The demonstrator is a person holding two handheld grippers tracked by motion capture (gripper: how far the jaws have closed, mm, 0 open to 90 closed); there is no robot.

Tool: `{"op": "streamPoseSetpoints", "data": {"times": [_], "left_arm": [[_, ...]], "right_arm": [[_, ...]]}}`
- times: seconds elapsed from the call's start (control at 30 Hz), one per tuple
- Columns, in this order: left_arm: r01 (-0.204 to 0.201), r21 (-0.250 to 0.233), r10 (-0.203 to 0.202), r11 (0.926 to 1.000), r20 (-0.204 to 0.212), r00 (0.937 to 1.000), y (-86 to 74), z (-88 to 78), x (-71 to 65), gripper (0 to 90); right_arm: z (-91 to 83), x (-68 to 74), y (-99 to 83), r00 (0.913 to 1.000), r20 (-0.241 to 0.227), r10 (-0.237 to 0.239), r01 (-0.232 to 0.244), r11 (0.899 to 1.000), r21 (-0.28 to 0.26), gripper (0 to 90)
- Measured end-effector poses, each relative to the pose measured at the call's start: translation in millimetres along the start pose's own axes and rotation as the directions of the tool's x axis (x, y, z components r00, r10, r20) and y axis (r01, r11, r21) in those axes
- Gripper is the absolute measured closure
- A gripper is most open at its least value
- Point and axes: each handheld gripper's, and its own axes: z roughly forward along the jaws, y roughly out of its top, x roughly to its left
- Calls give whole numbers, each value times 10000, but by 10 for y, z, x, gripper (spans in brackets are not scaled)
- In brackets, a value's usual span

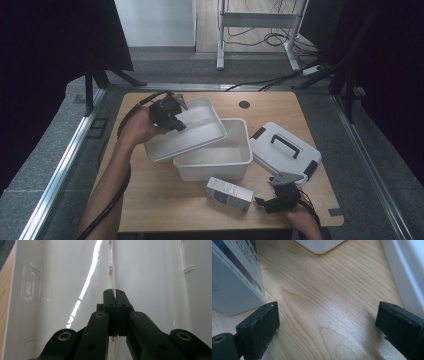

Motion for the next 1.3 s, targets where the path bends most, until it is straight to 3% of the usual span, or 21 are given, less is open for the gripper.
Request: {"op": "streamPoseSetpoints", "data": {"times": [0.37,0.5,0.83,1.07,1.3], "left_arm": [[1183,-216,-1191,9927,-403,9921,-537,-240,114,890],[1730,-329,-1747,9844,-592,9828,-724,-300,125,890],[2508,-345,-2530,9674,-985,9624,-1182,-429,150,891],[2908,-251,-2918,9564,-1120,9499,-1451,-366,153,890],[3177,-126,-3169,9481,-1164,9413,-1633,-114,111,890]], "right_arm": [[1,0,0,10000,13,-21,21,10000,4,47],[1,1,0,10000,22,-27,27,10000,6,47],[-19,-6,-8,10000,20,-4,4,9998,-180,131],[-18,2,-8,10000,-25,-72,71,9998,-160,129],[-19,5,-8,10000,-33,-84,83,9999,-149,131]]}}
